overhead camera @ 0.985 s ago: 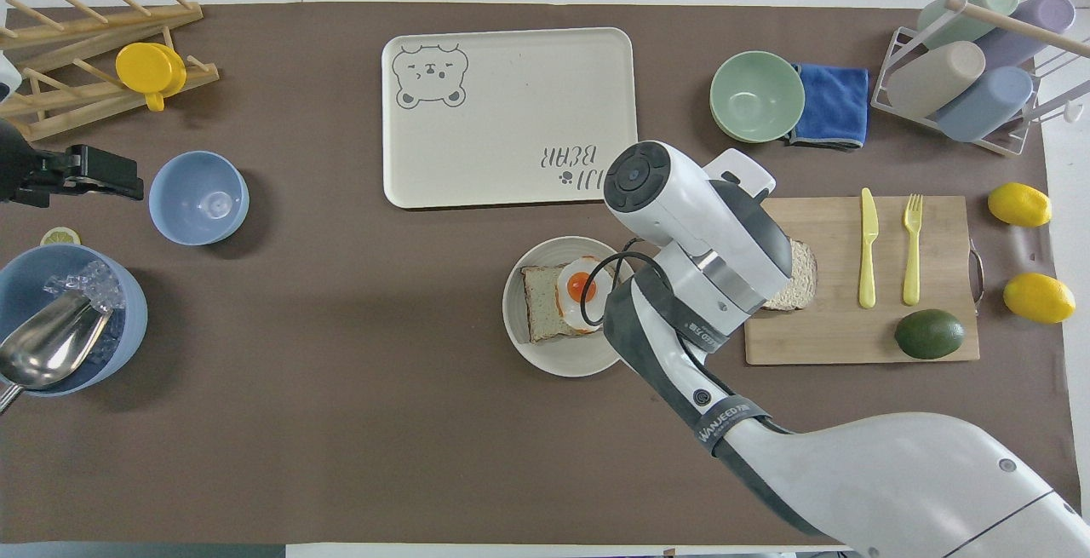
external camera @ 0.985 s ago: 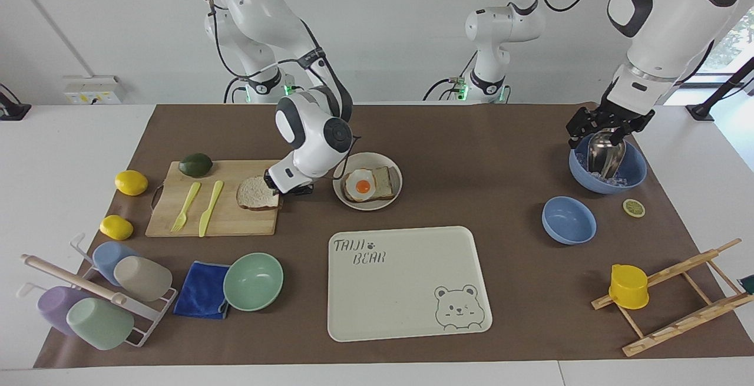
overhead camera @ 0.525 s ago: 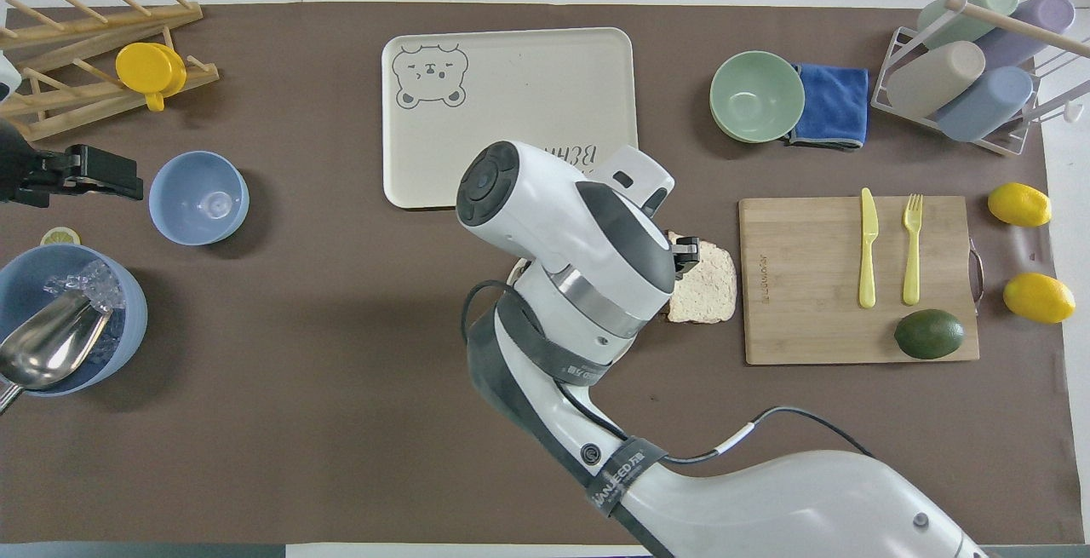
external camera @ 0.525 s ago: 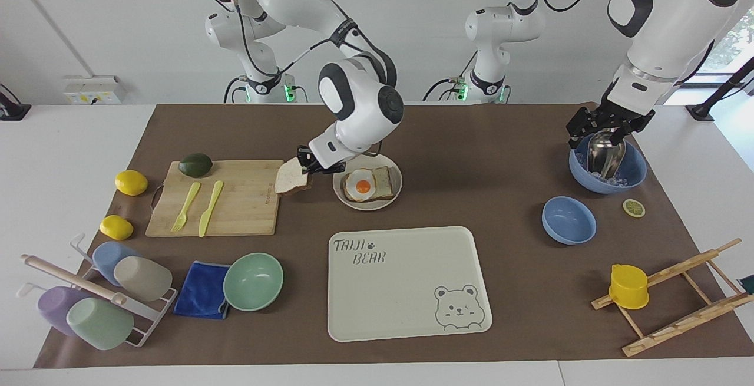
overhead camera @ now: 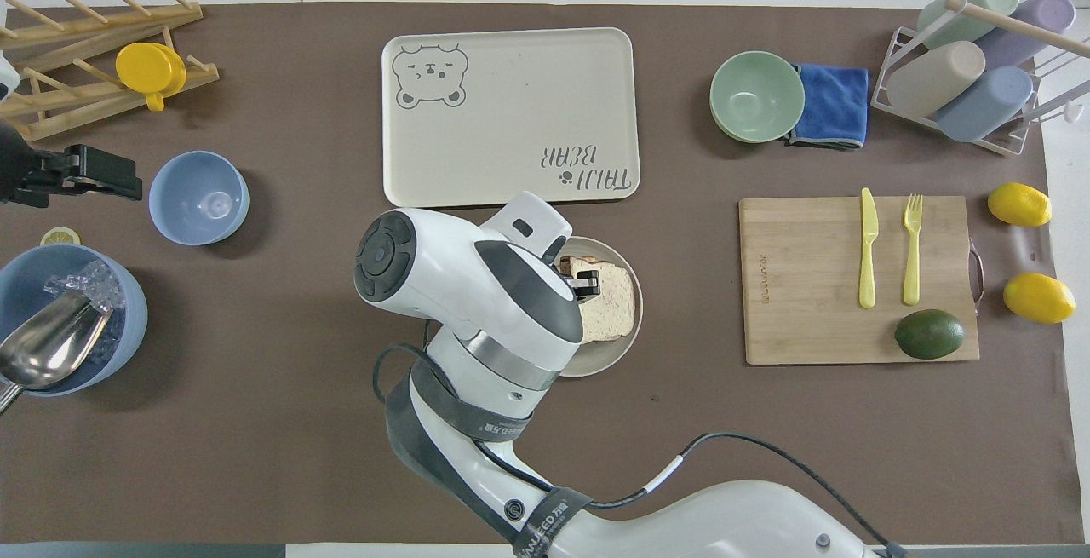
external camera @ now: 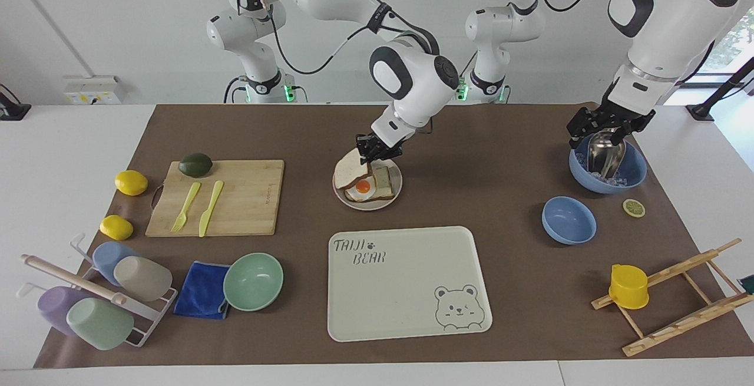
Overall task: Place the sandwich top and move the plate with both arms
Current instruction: 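Carry the bread slice over the plate and lower it onto the egg, then open the right gripper and withdraw it while the left gripper reaches out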
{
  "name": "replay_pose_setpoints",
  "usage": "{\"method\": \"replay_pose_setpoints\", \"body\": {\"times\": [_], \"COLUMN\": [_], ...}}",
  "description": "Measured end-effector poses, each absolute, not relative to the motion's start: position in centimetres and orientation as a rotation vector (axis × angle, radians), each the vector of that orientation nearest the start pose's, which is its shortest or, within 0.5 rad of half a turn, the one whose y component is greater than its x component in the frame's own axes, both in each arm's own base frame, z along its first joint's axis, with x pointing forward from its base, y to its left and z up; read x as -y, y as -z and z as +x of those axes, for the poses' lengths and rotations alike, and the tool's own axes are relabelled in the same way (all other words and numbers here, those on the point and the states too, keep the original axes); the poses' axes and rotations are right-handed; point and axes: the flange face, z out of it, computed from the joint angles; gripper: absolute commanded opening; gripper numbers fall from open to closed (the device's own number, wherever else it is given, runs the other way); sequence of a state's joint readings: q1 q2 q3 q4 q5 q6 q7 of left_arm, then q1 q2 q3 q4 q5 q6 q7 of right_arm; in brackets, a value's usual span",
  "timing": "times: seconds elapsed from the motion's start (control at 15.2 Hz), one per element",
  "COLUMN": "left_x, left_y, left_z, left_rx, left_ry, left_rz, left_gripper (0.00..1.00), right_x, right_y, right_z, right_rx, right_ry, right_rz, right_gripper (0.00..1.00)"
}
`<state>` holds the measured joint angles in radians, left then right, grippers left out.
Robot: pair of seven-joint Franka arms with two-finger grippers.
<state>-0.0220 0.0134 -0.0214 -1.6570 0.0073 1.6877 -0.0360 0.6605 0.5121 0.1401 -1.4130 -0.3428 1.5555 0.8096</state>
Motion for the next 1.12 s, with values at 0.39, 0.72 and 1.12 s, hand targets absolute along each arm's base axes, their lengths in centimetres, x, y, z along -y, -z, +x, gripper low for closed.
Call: {"method": "replay_pose_setpoints", "body": {"times": [0.39,0.72,1.12], "left_x": [2.4,2.4,2.4], "left_y": [-58.6,-58.6,-58.6], "left_z": [56.6,56.6,56.6], "left_rx": [-0.012,-0.012,-0.012], "left_ry": [0.028,0.029,0.028], "left_rz": [-3.135,-3.135,-3.135], "left_gripper": [1.00,1.00,1.00], "right_x": [-44.6,-44.3,-44.5], "right_y": [-36.2,-34.3,-34.1], "right_z": [50.2,49.9,49.7], "right_rx": [-0.009,-0.050,-0.115], "right_ry": [-0.046,-0.044,0.000], "right_rz": [-3.474,-3.452,-3.418], "right_gripper": [0.00,0.00,1.00]}}
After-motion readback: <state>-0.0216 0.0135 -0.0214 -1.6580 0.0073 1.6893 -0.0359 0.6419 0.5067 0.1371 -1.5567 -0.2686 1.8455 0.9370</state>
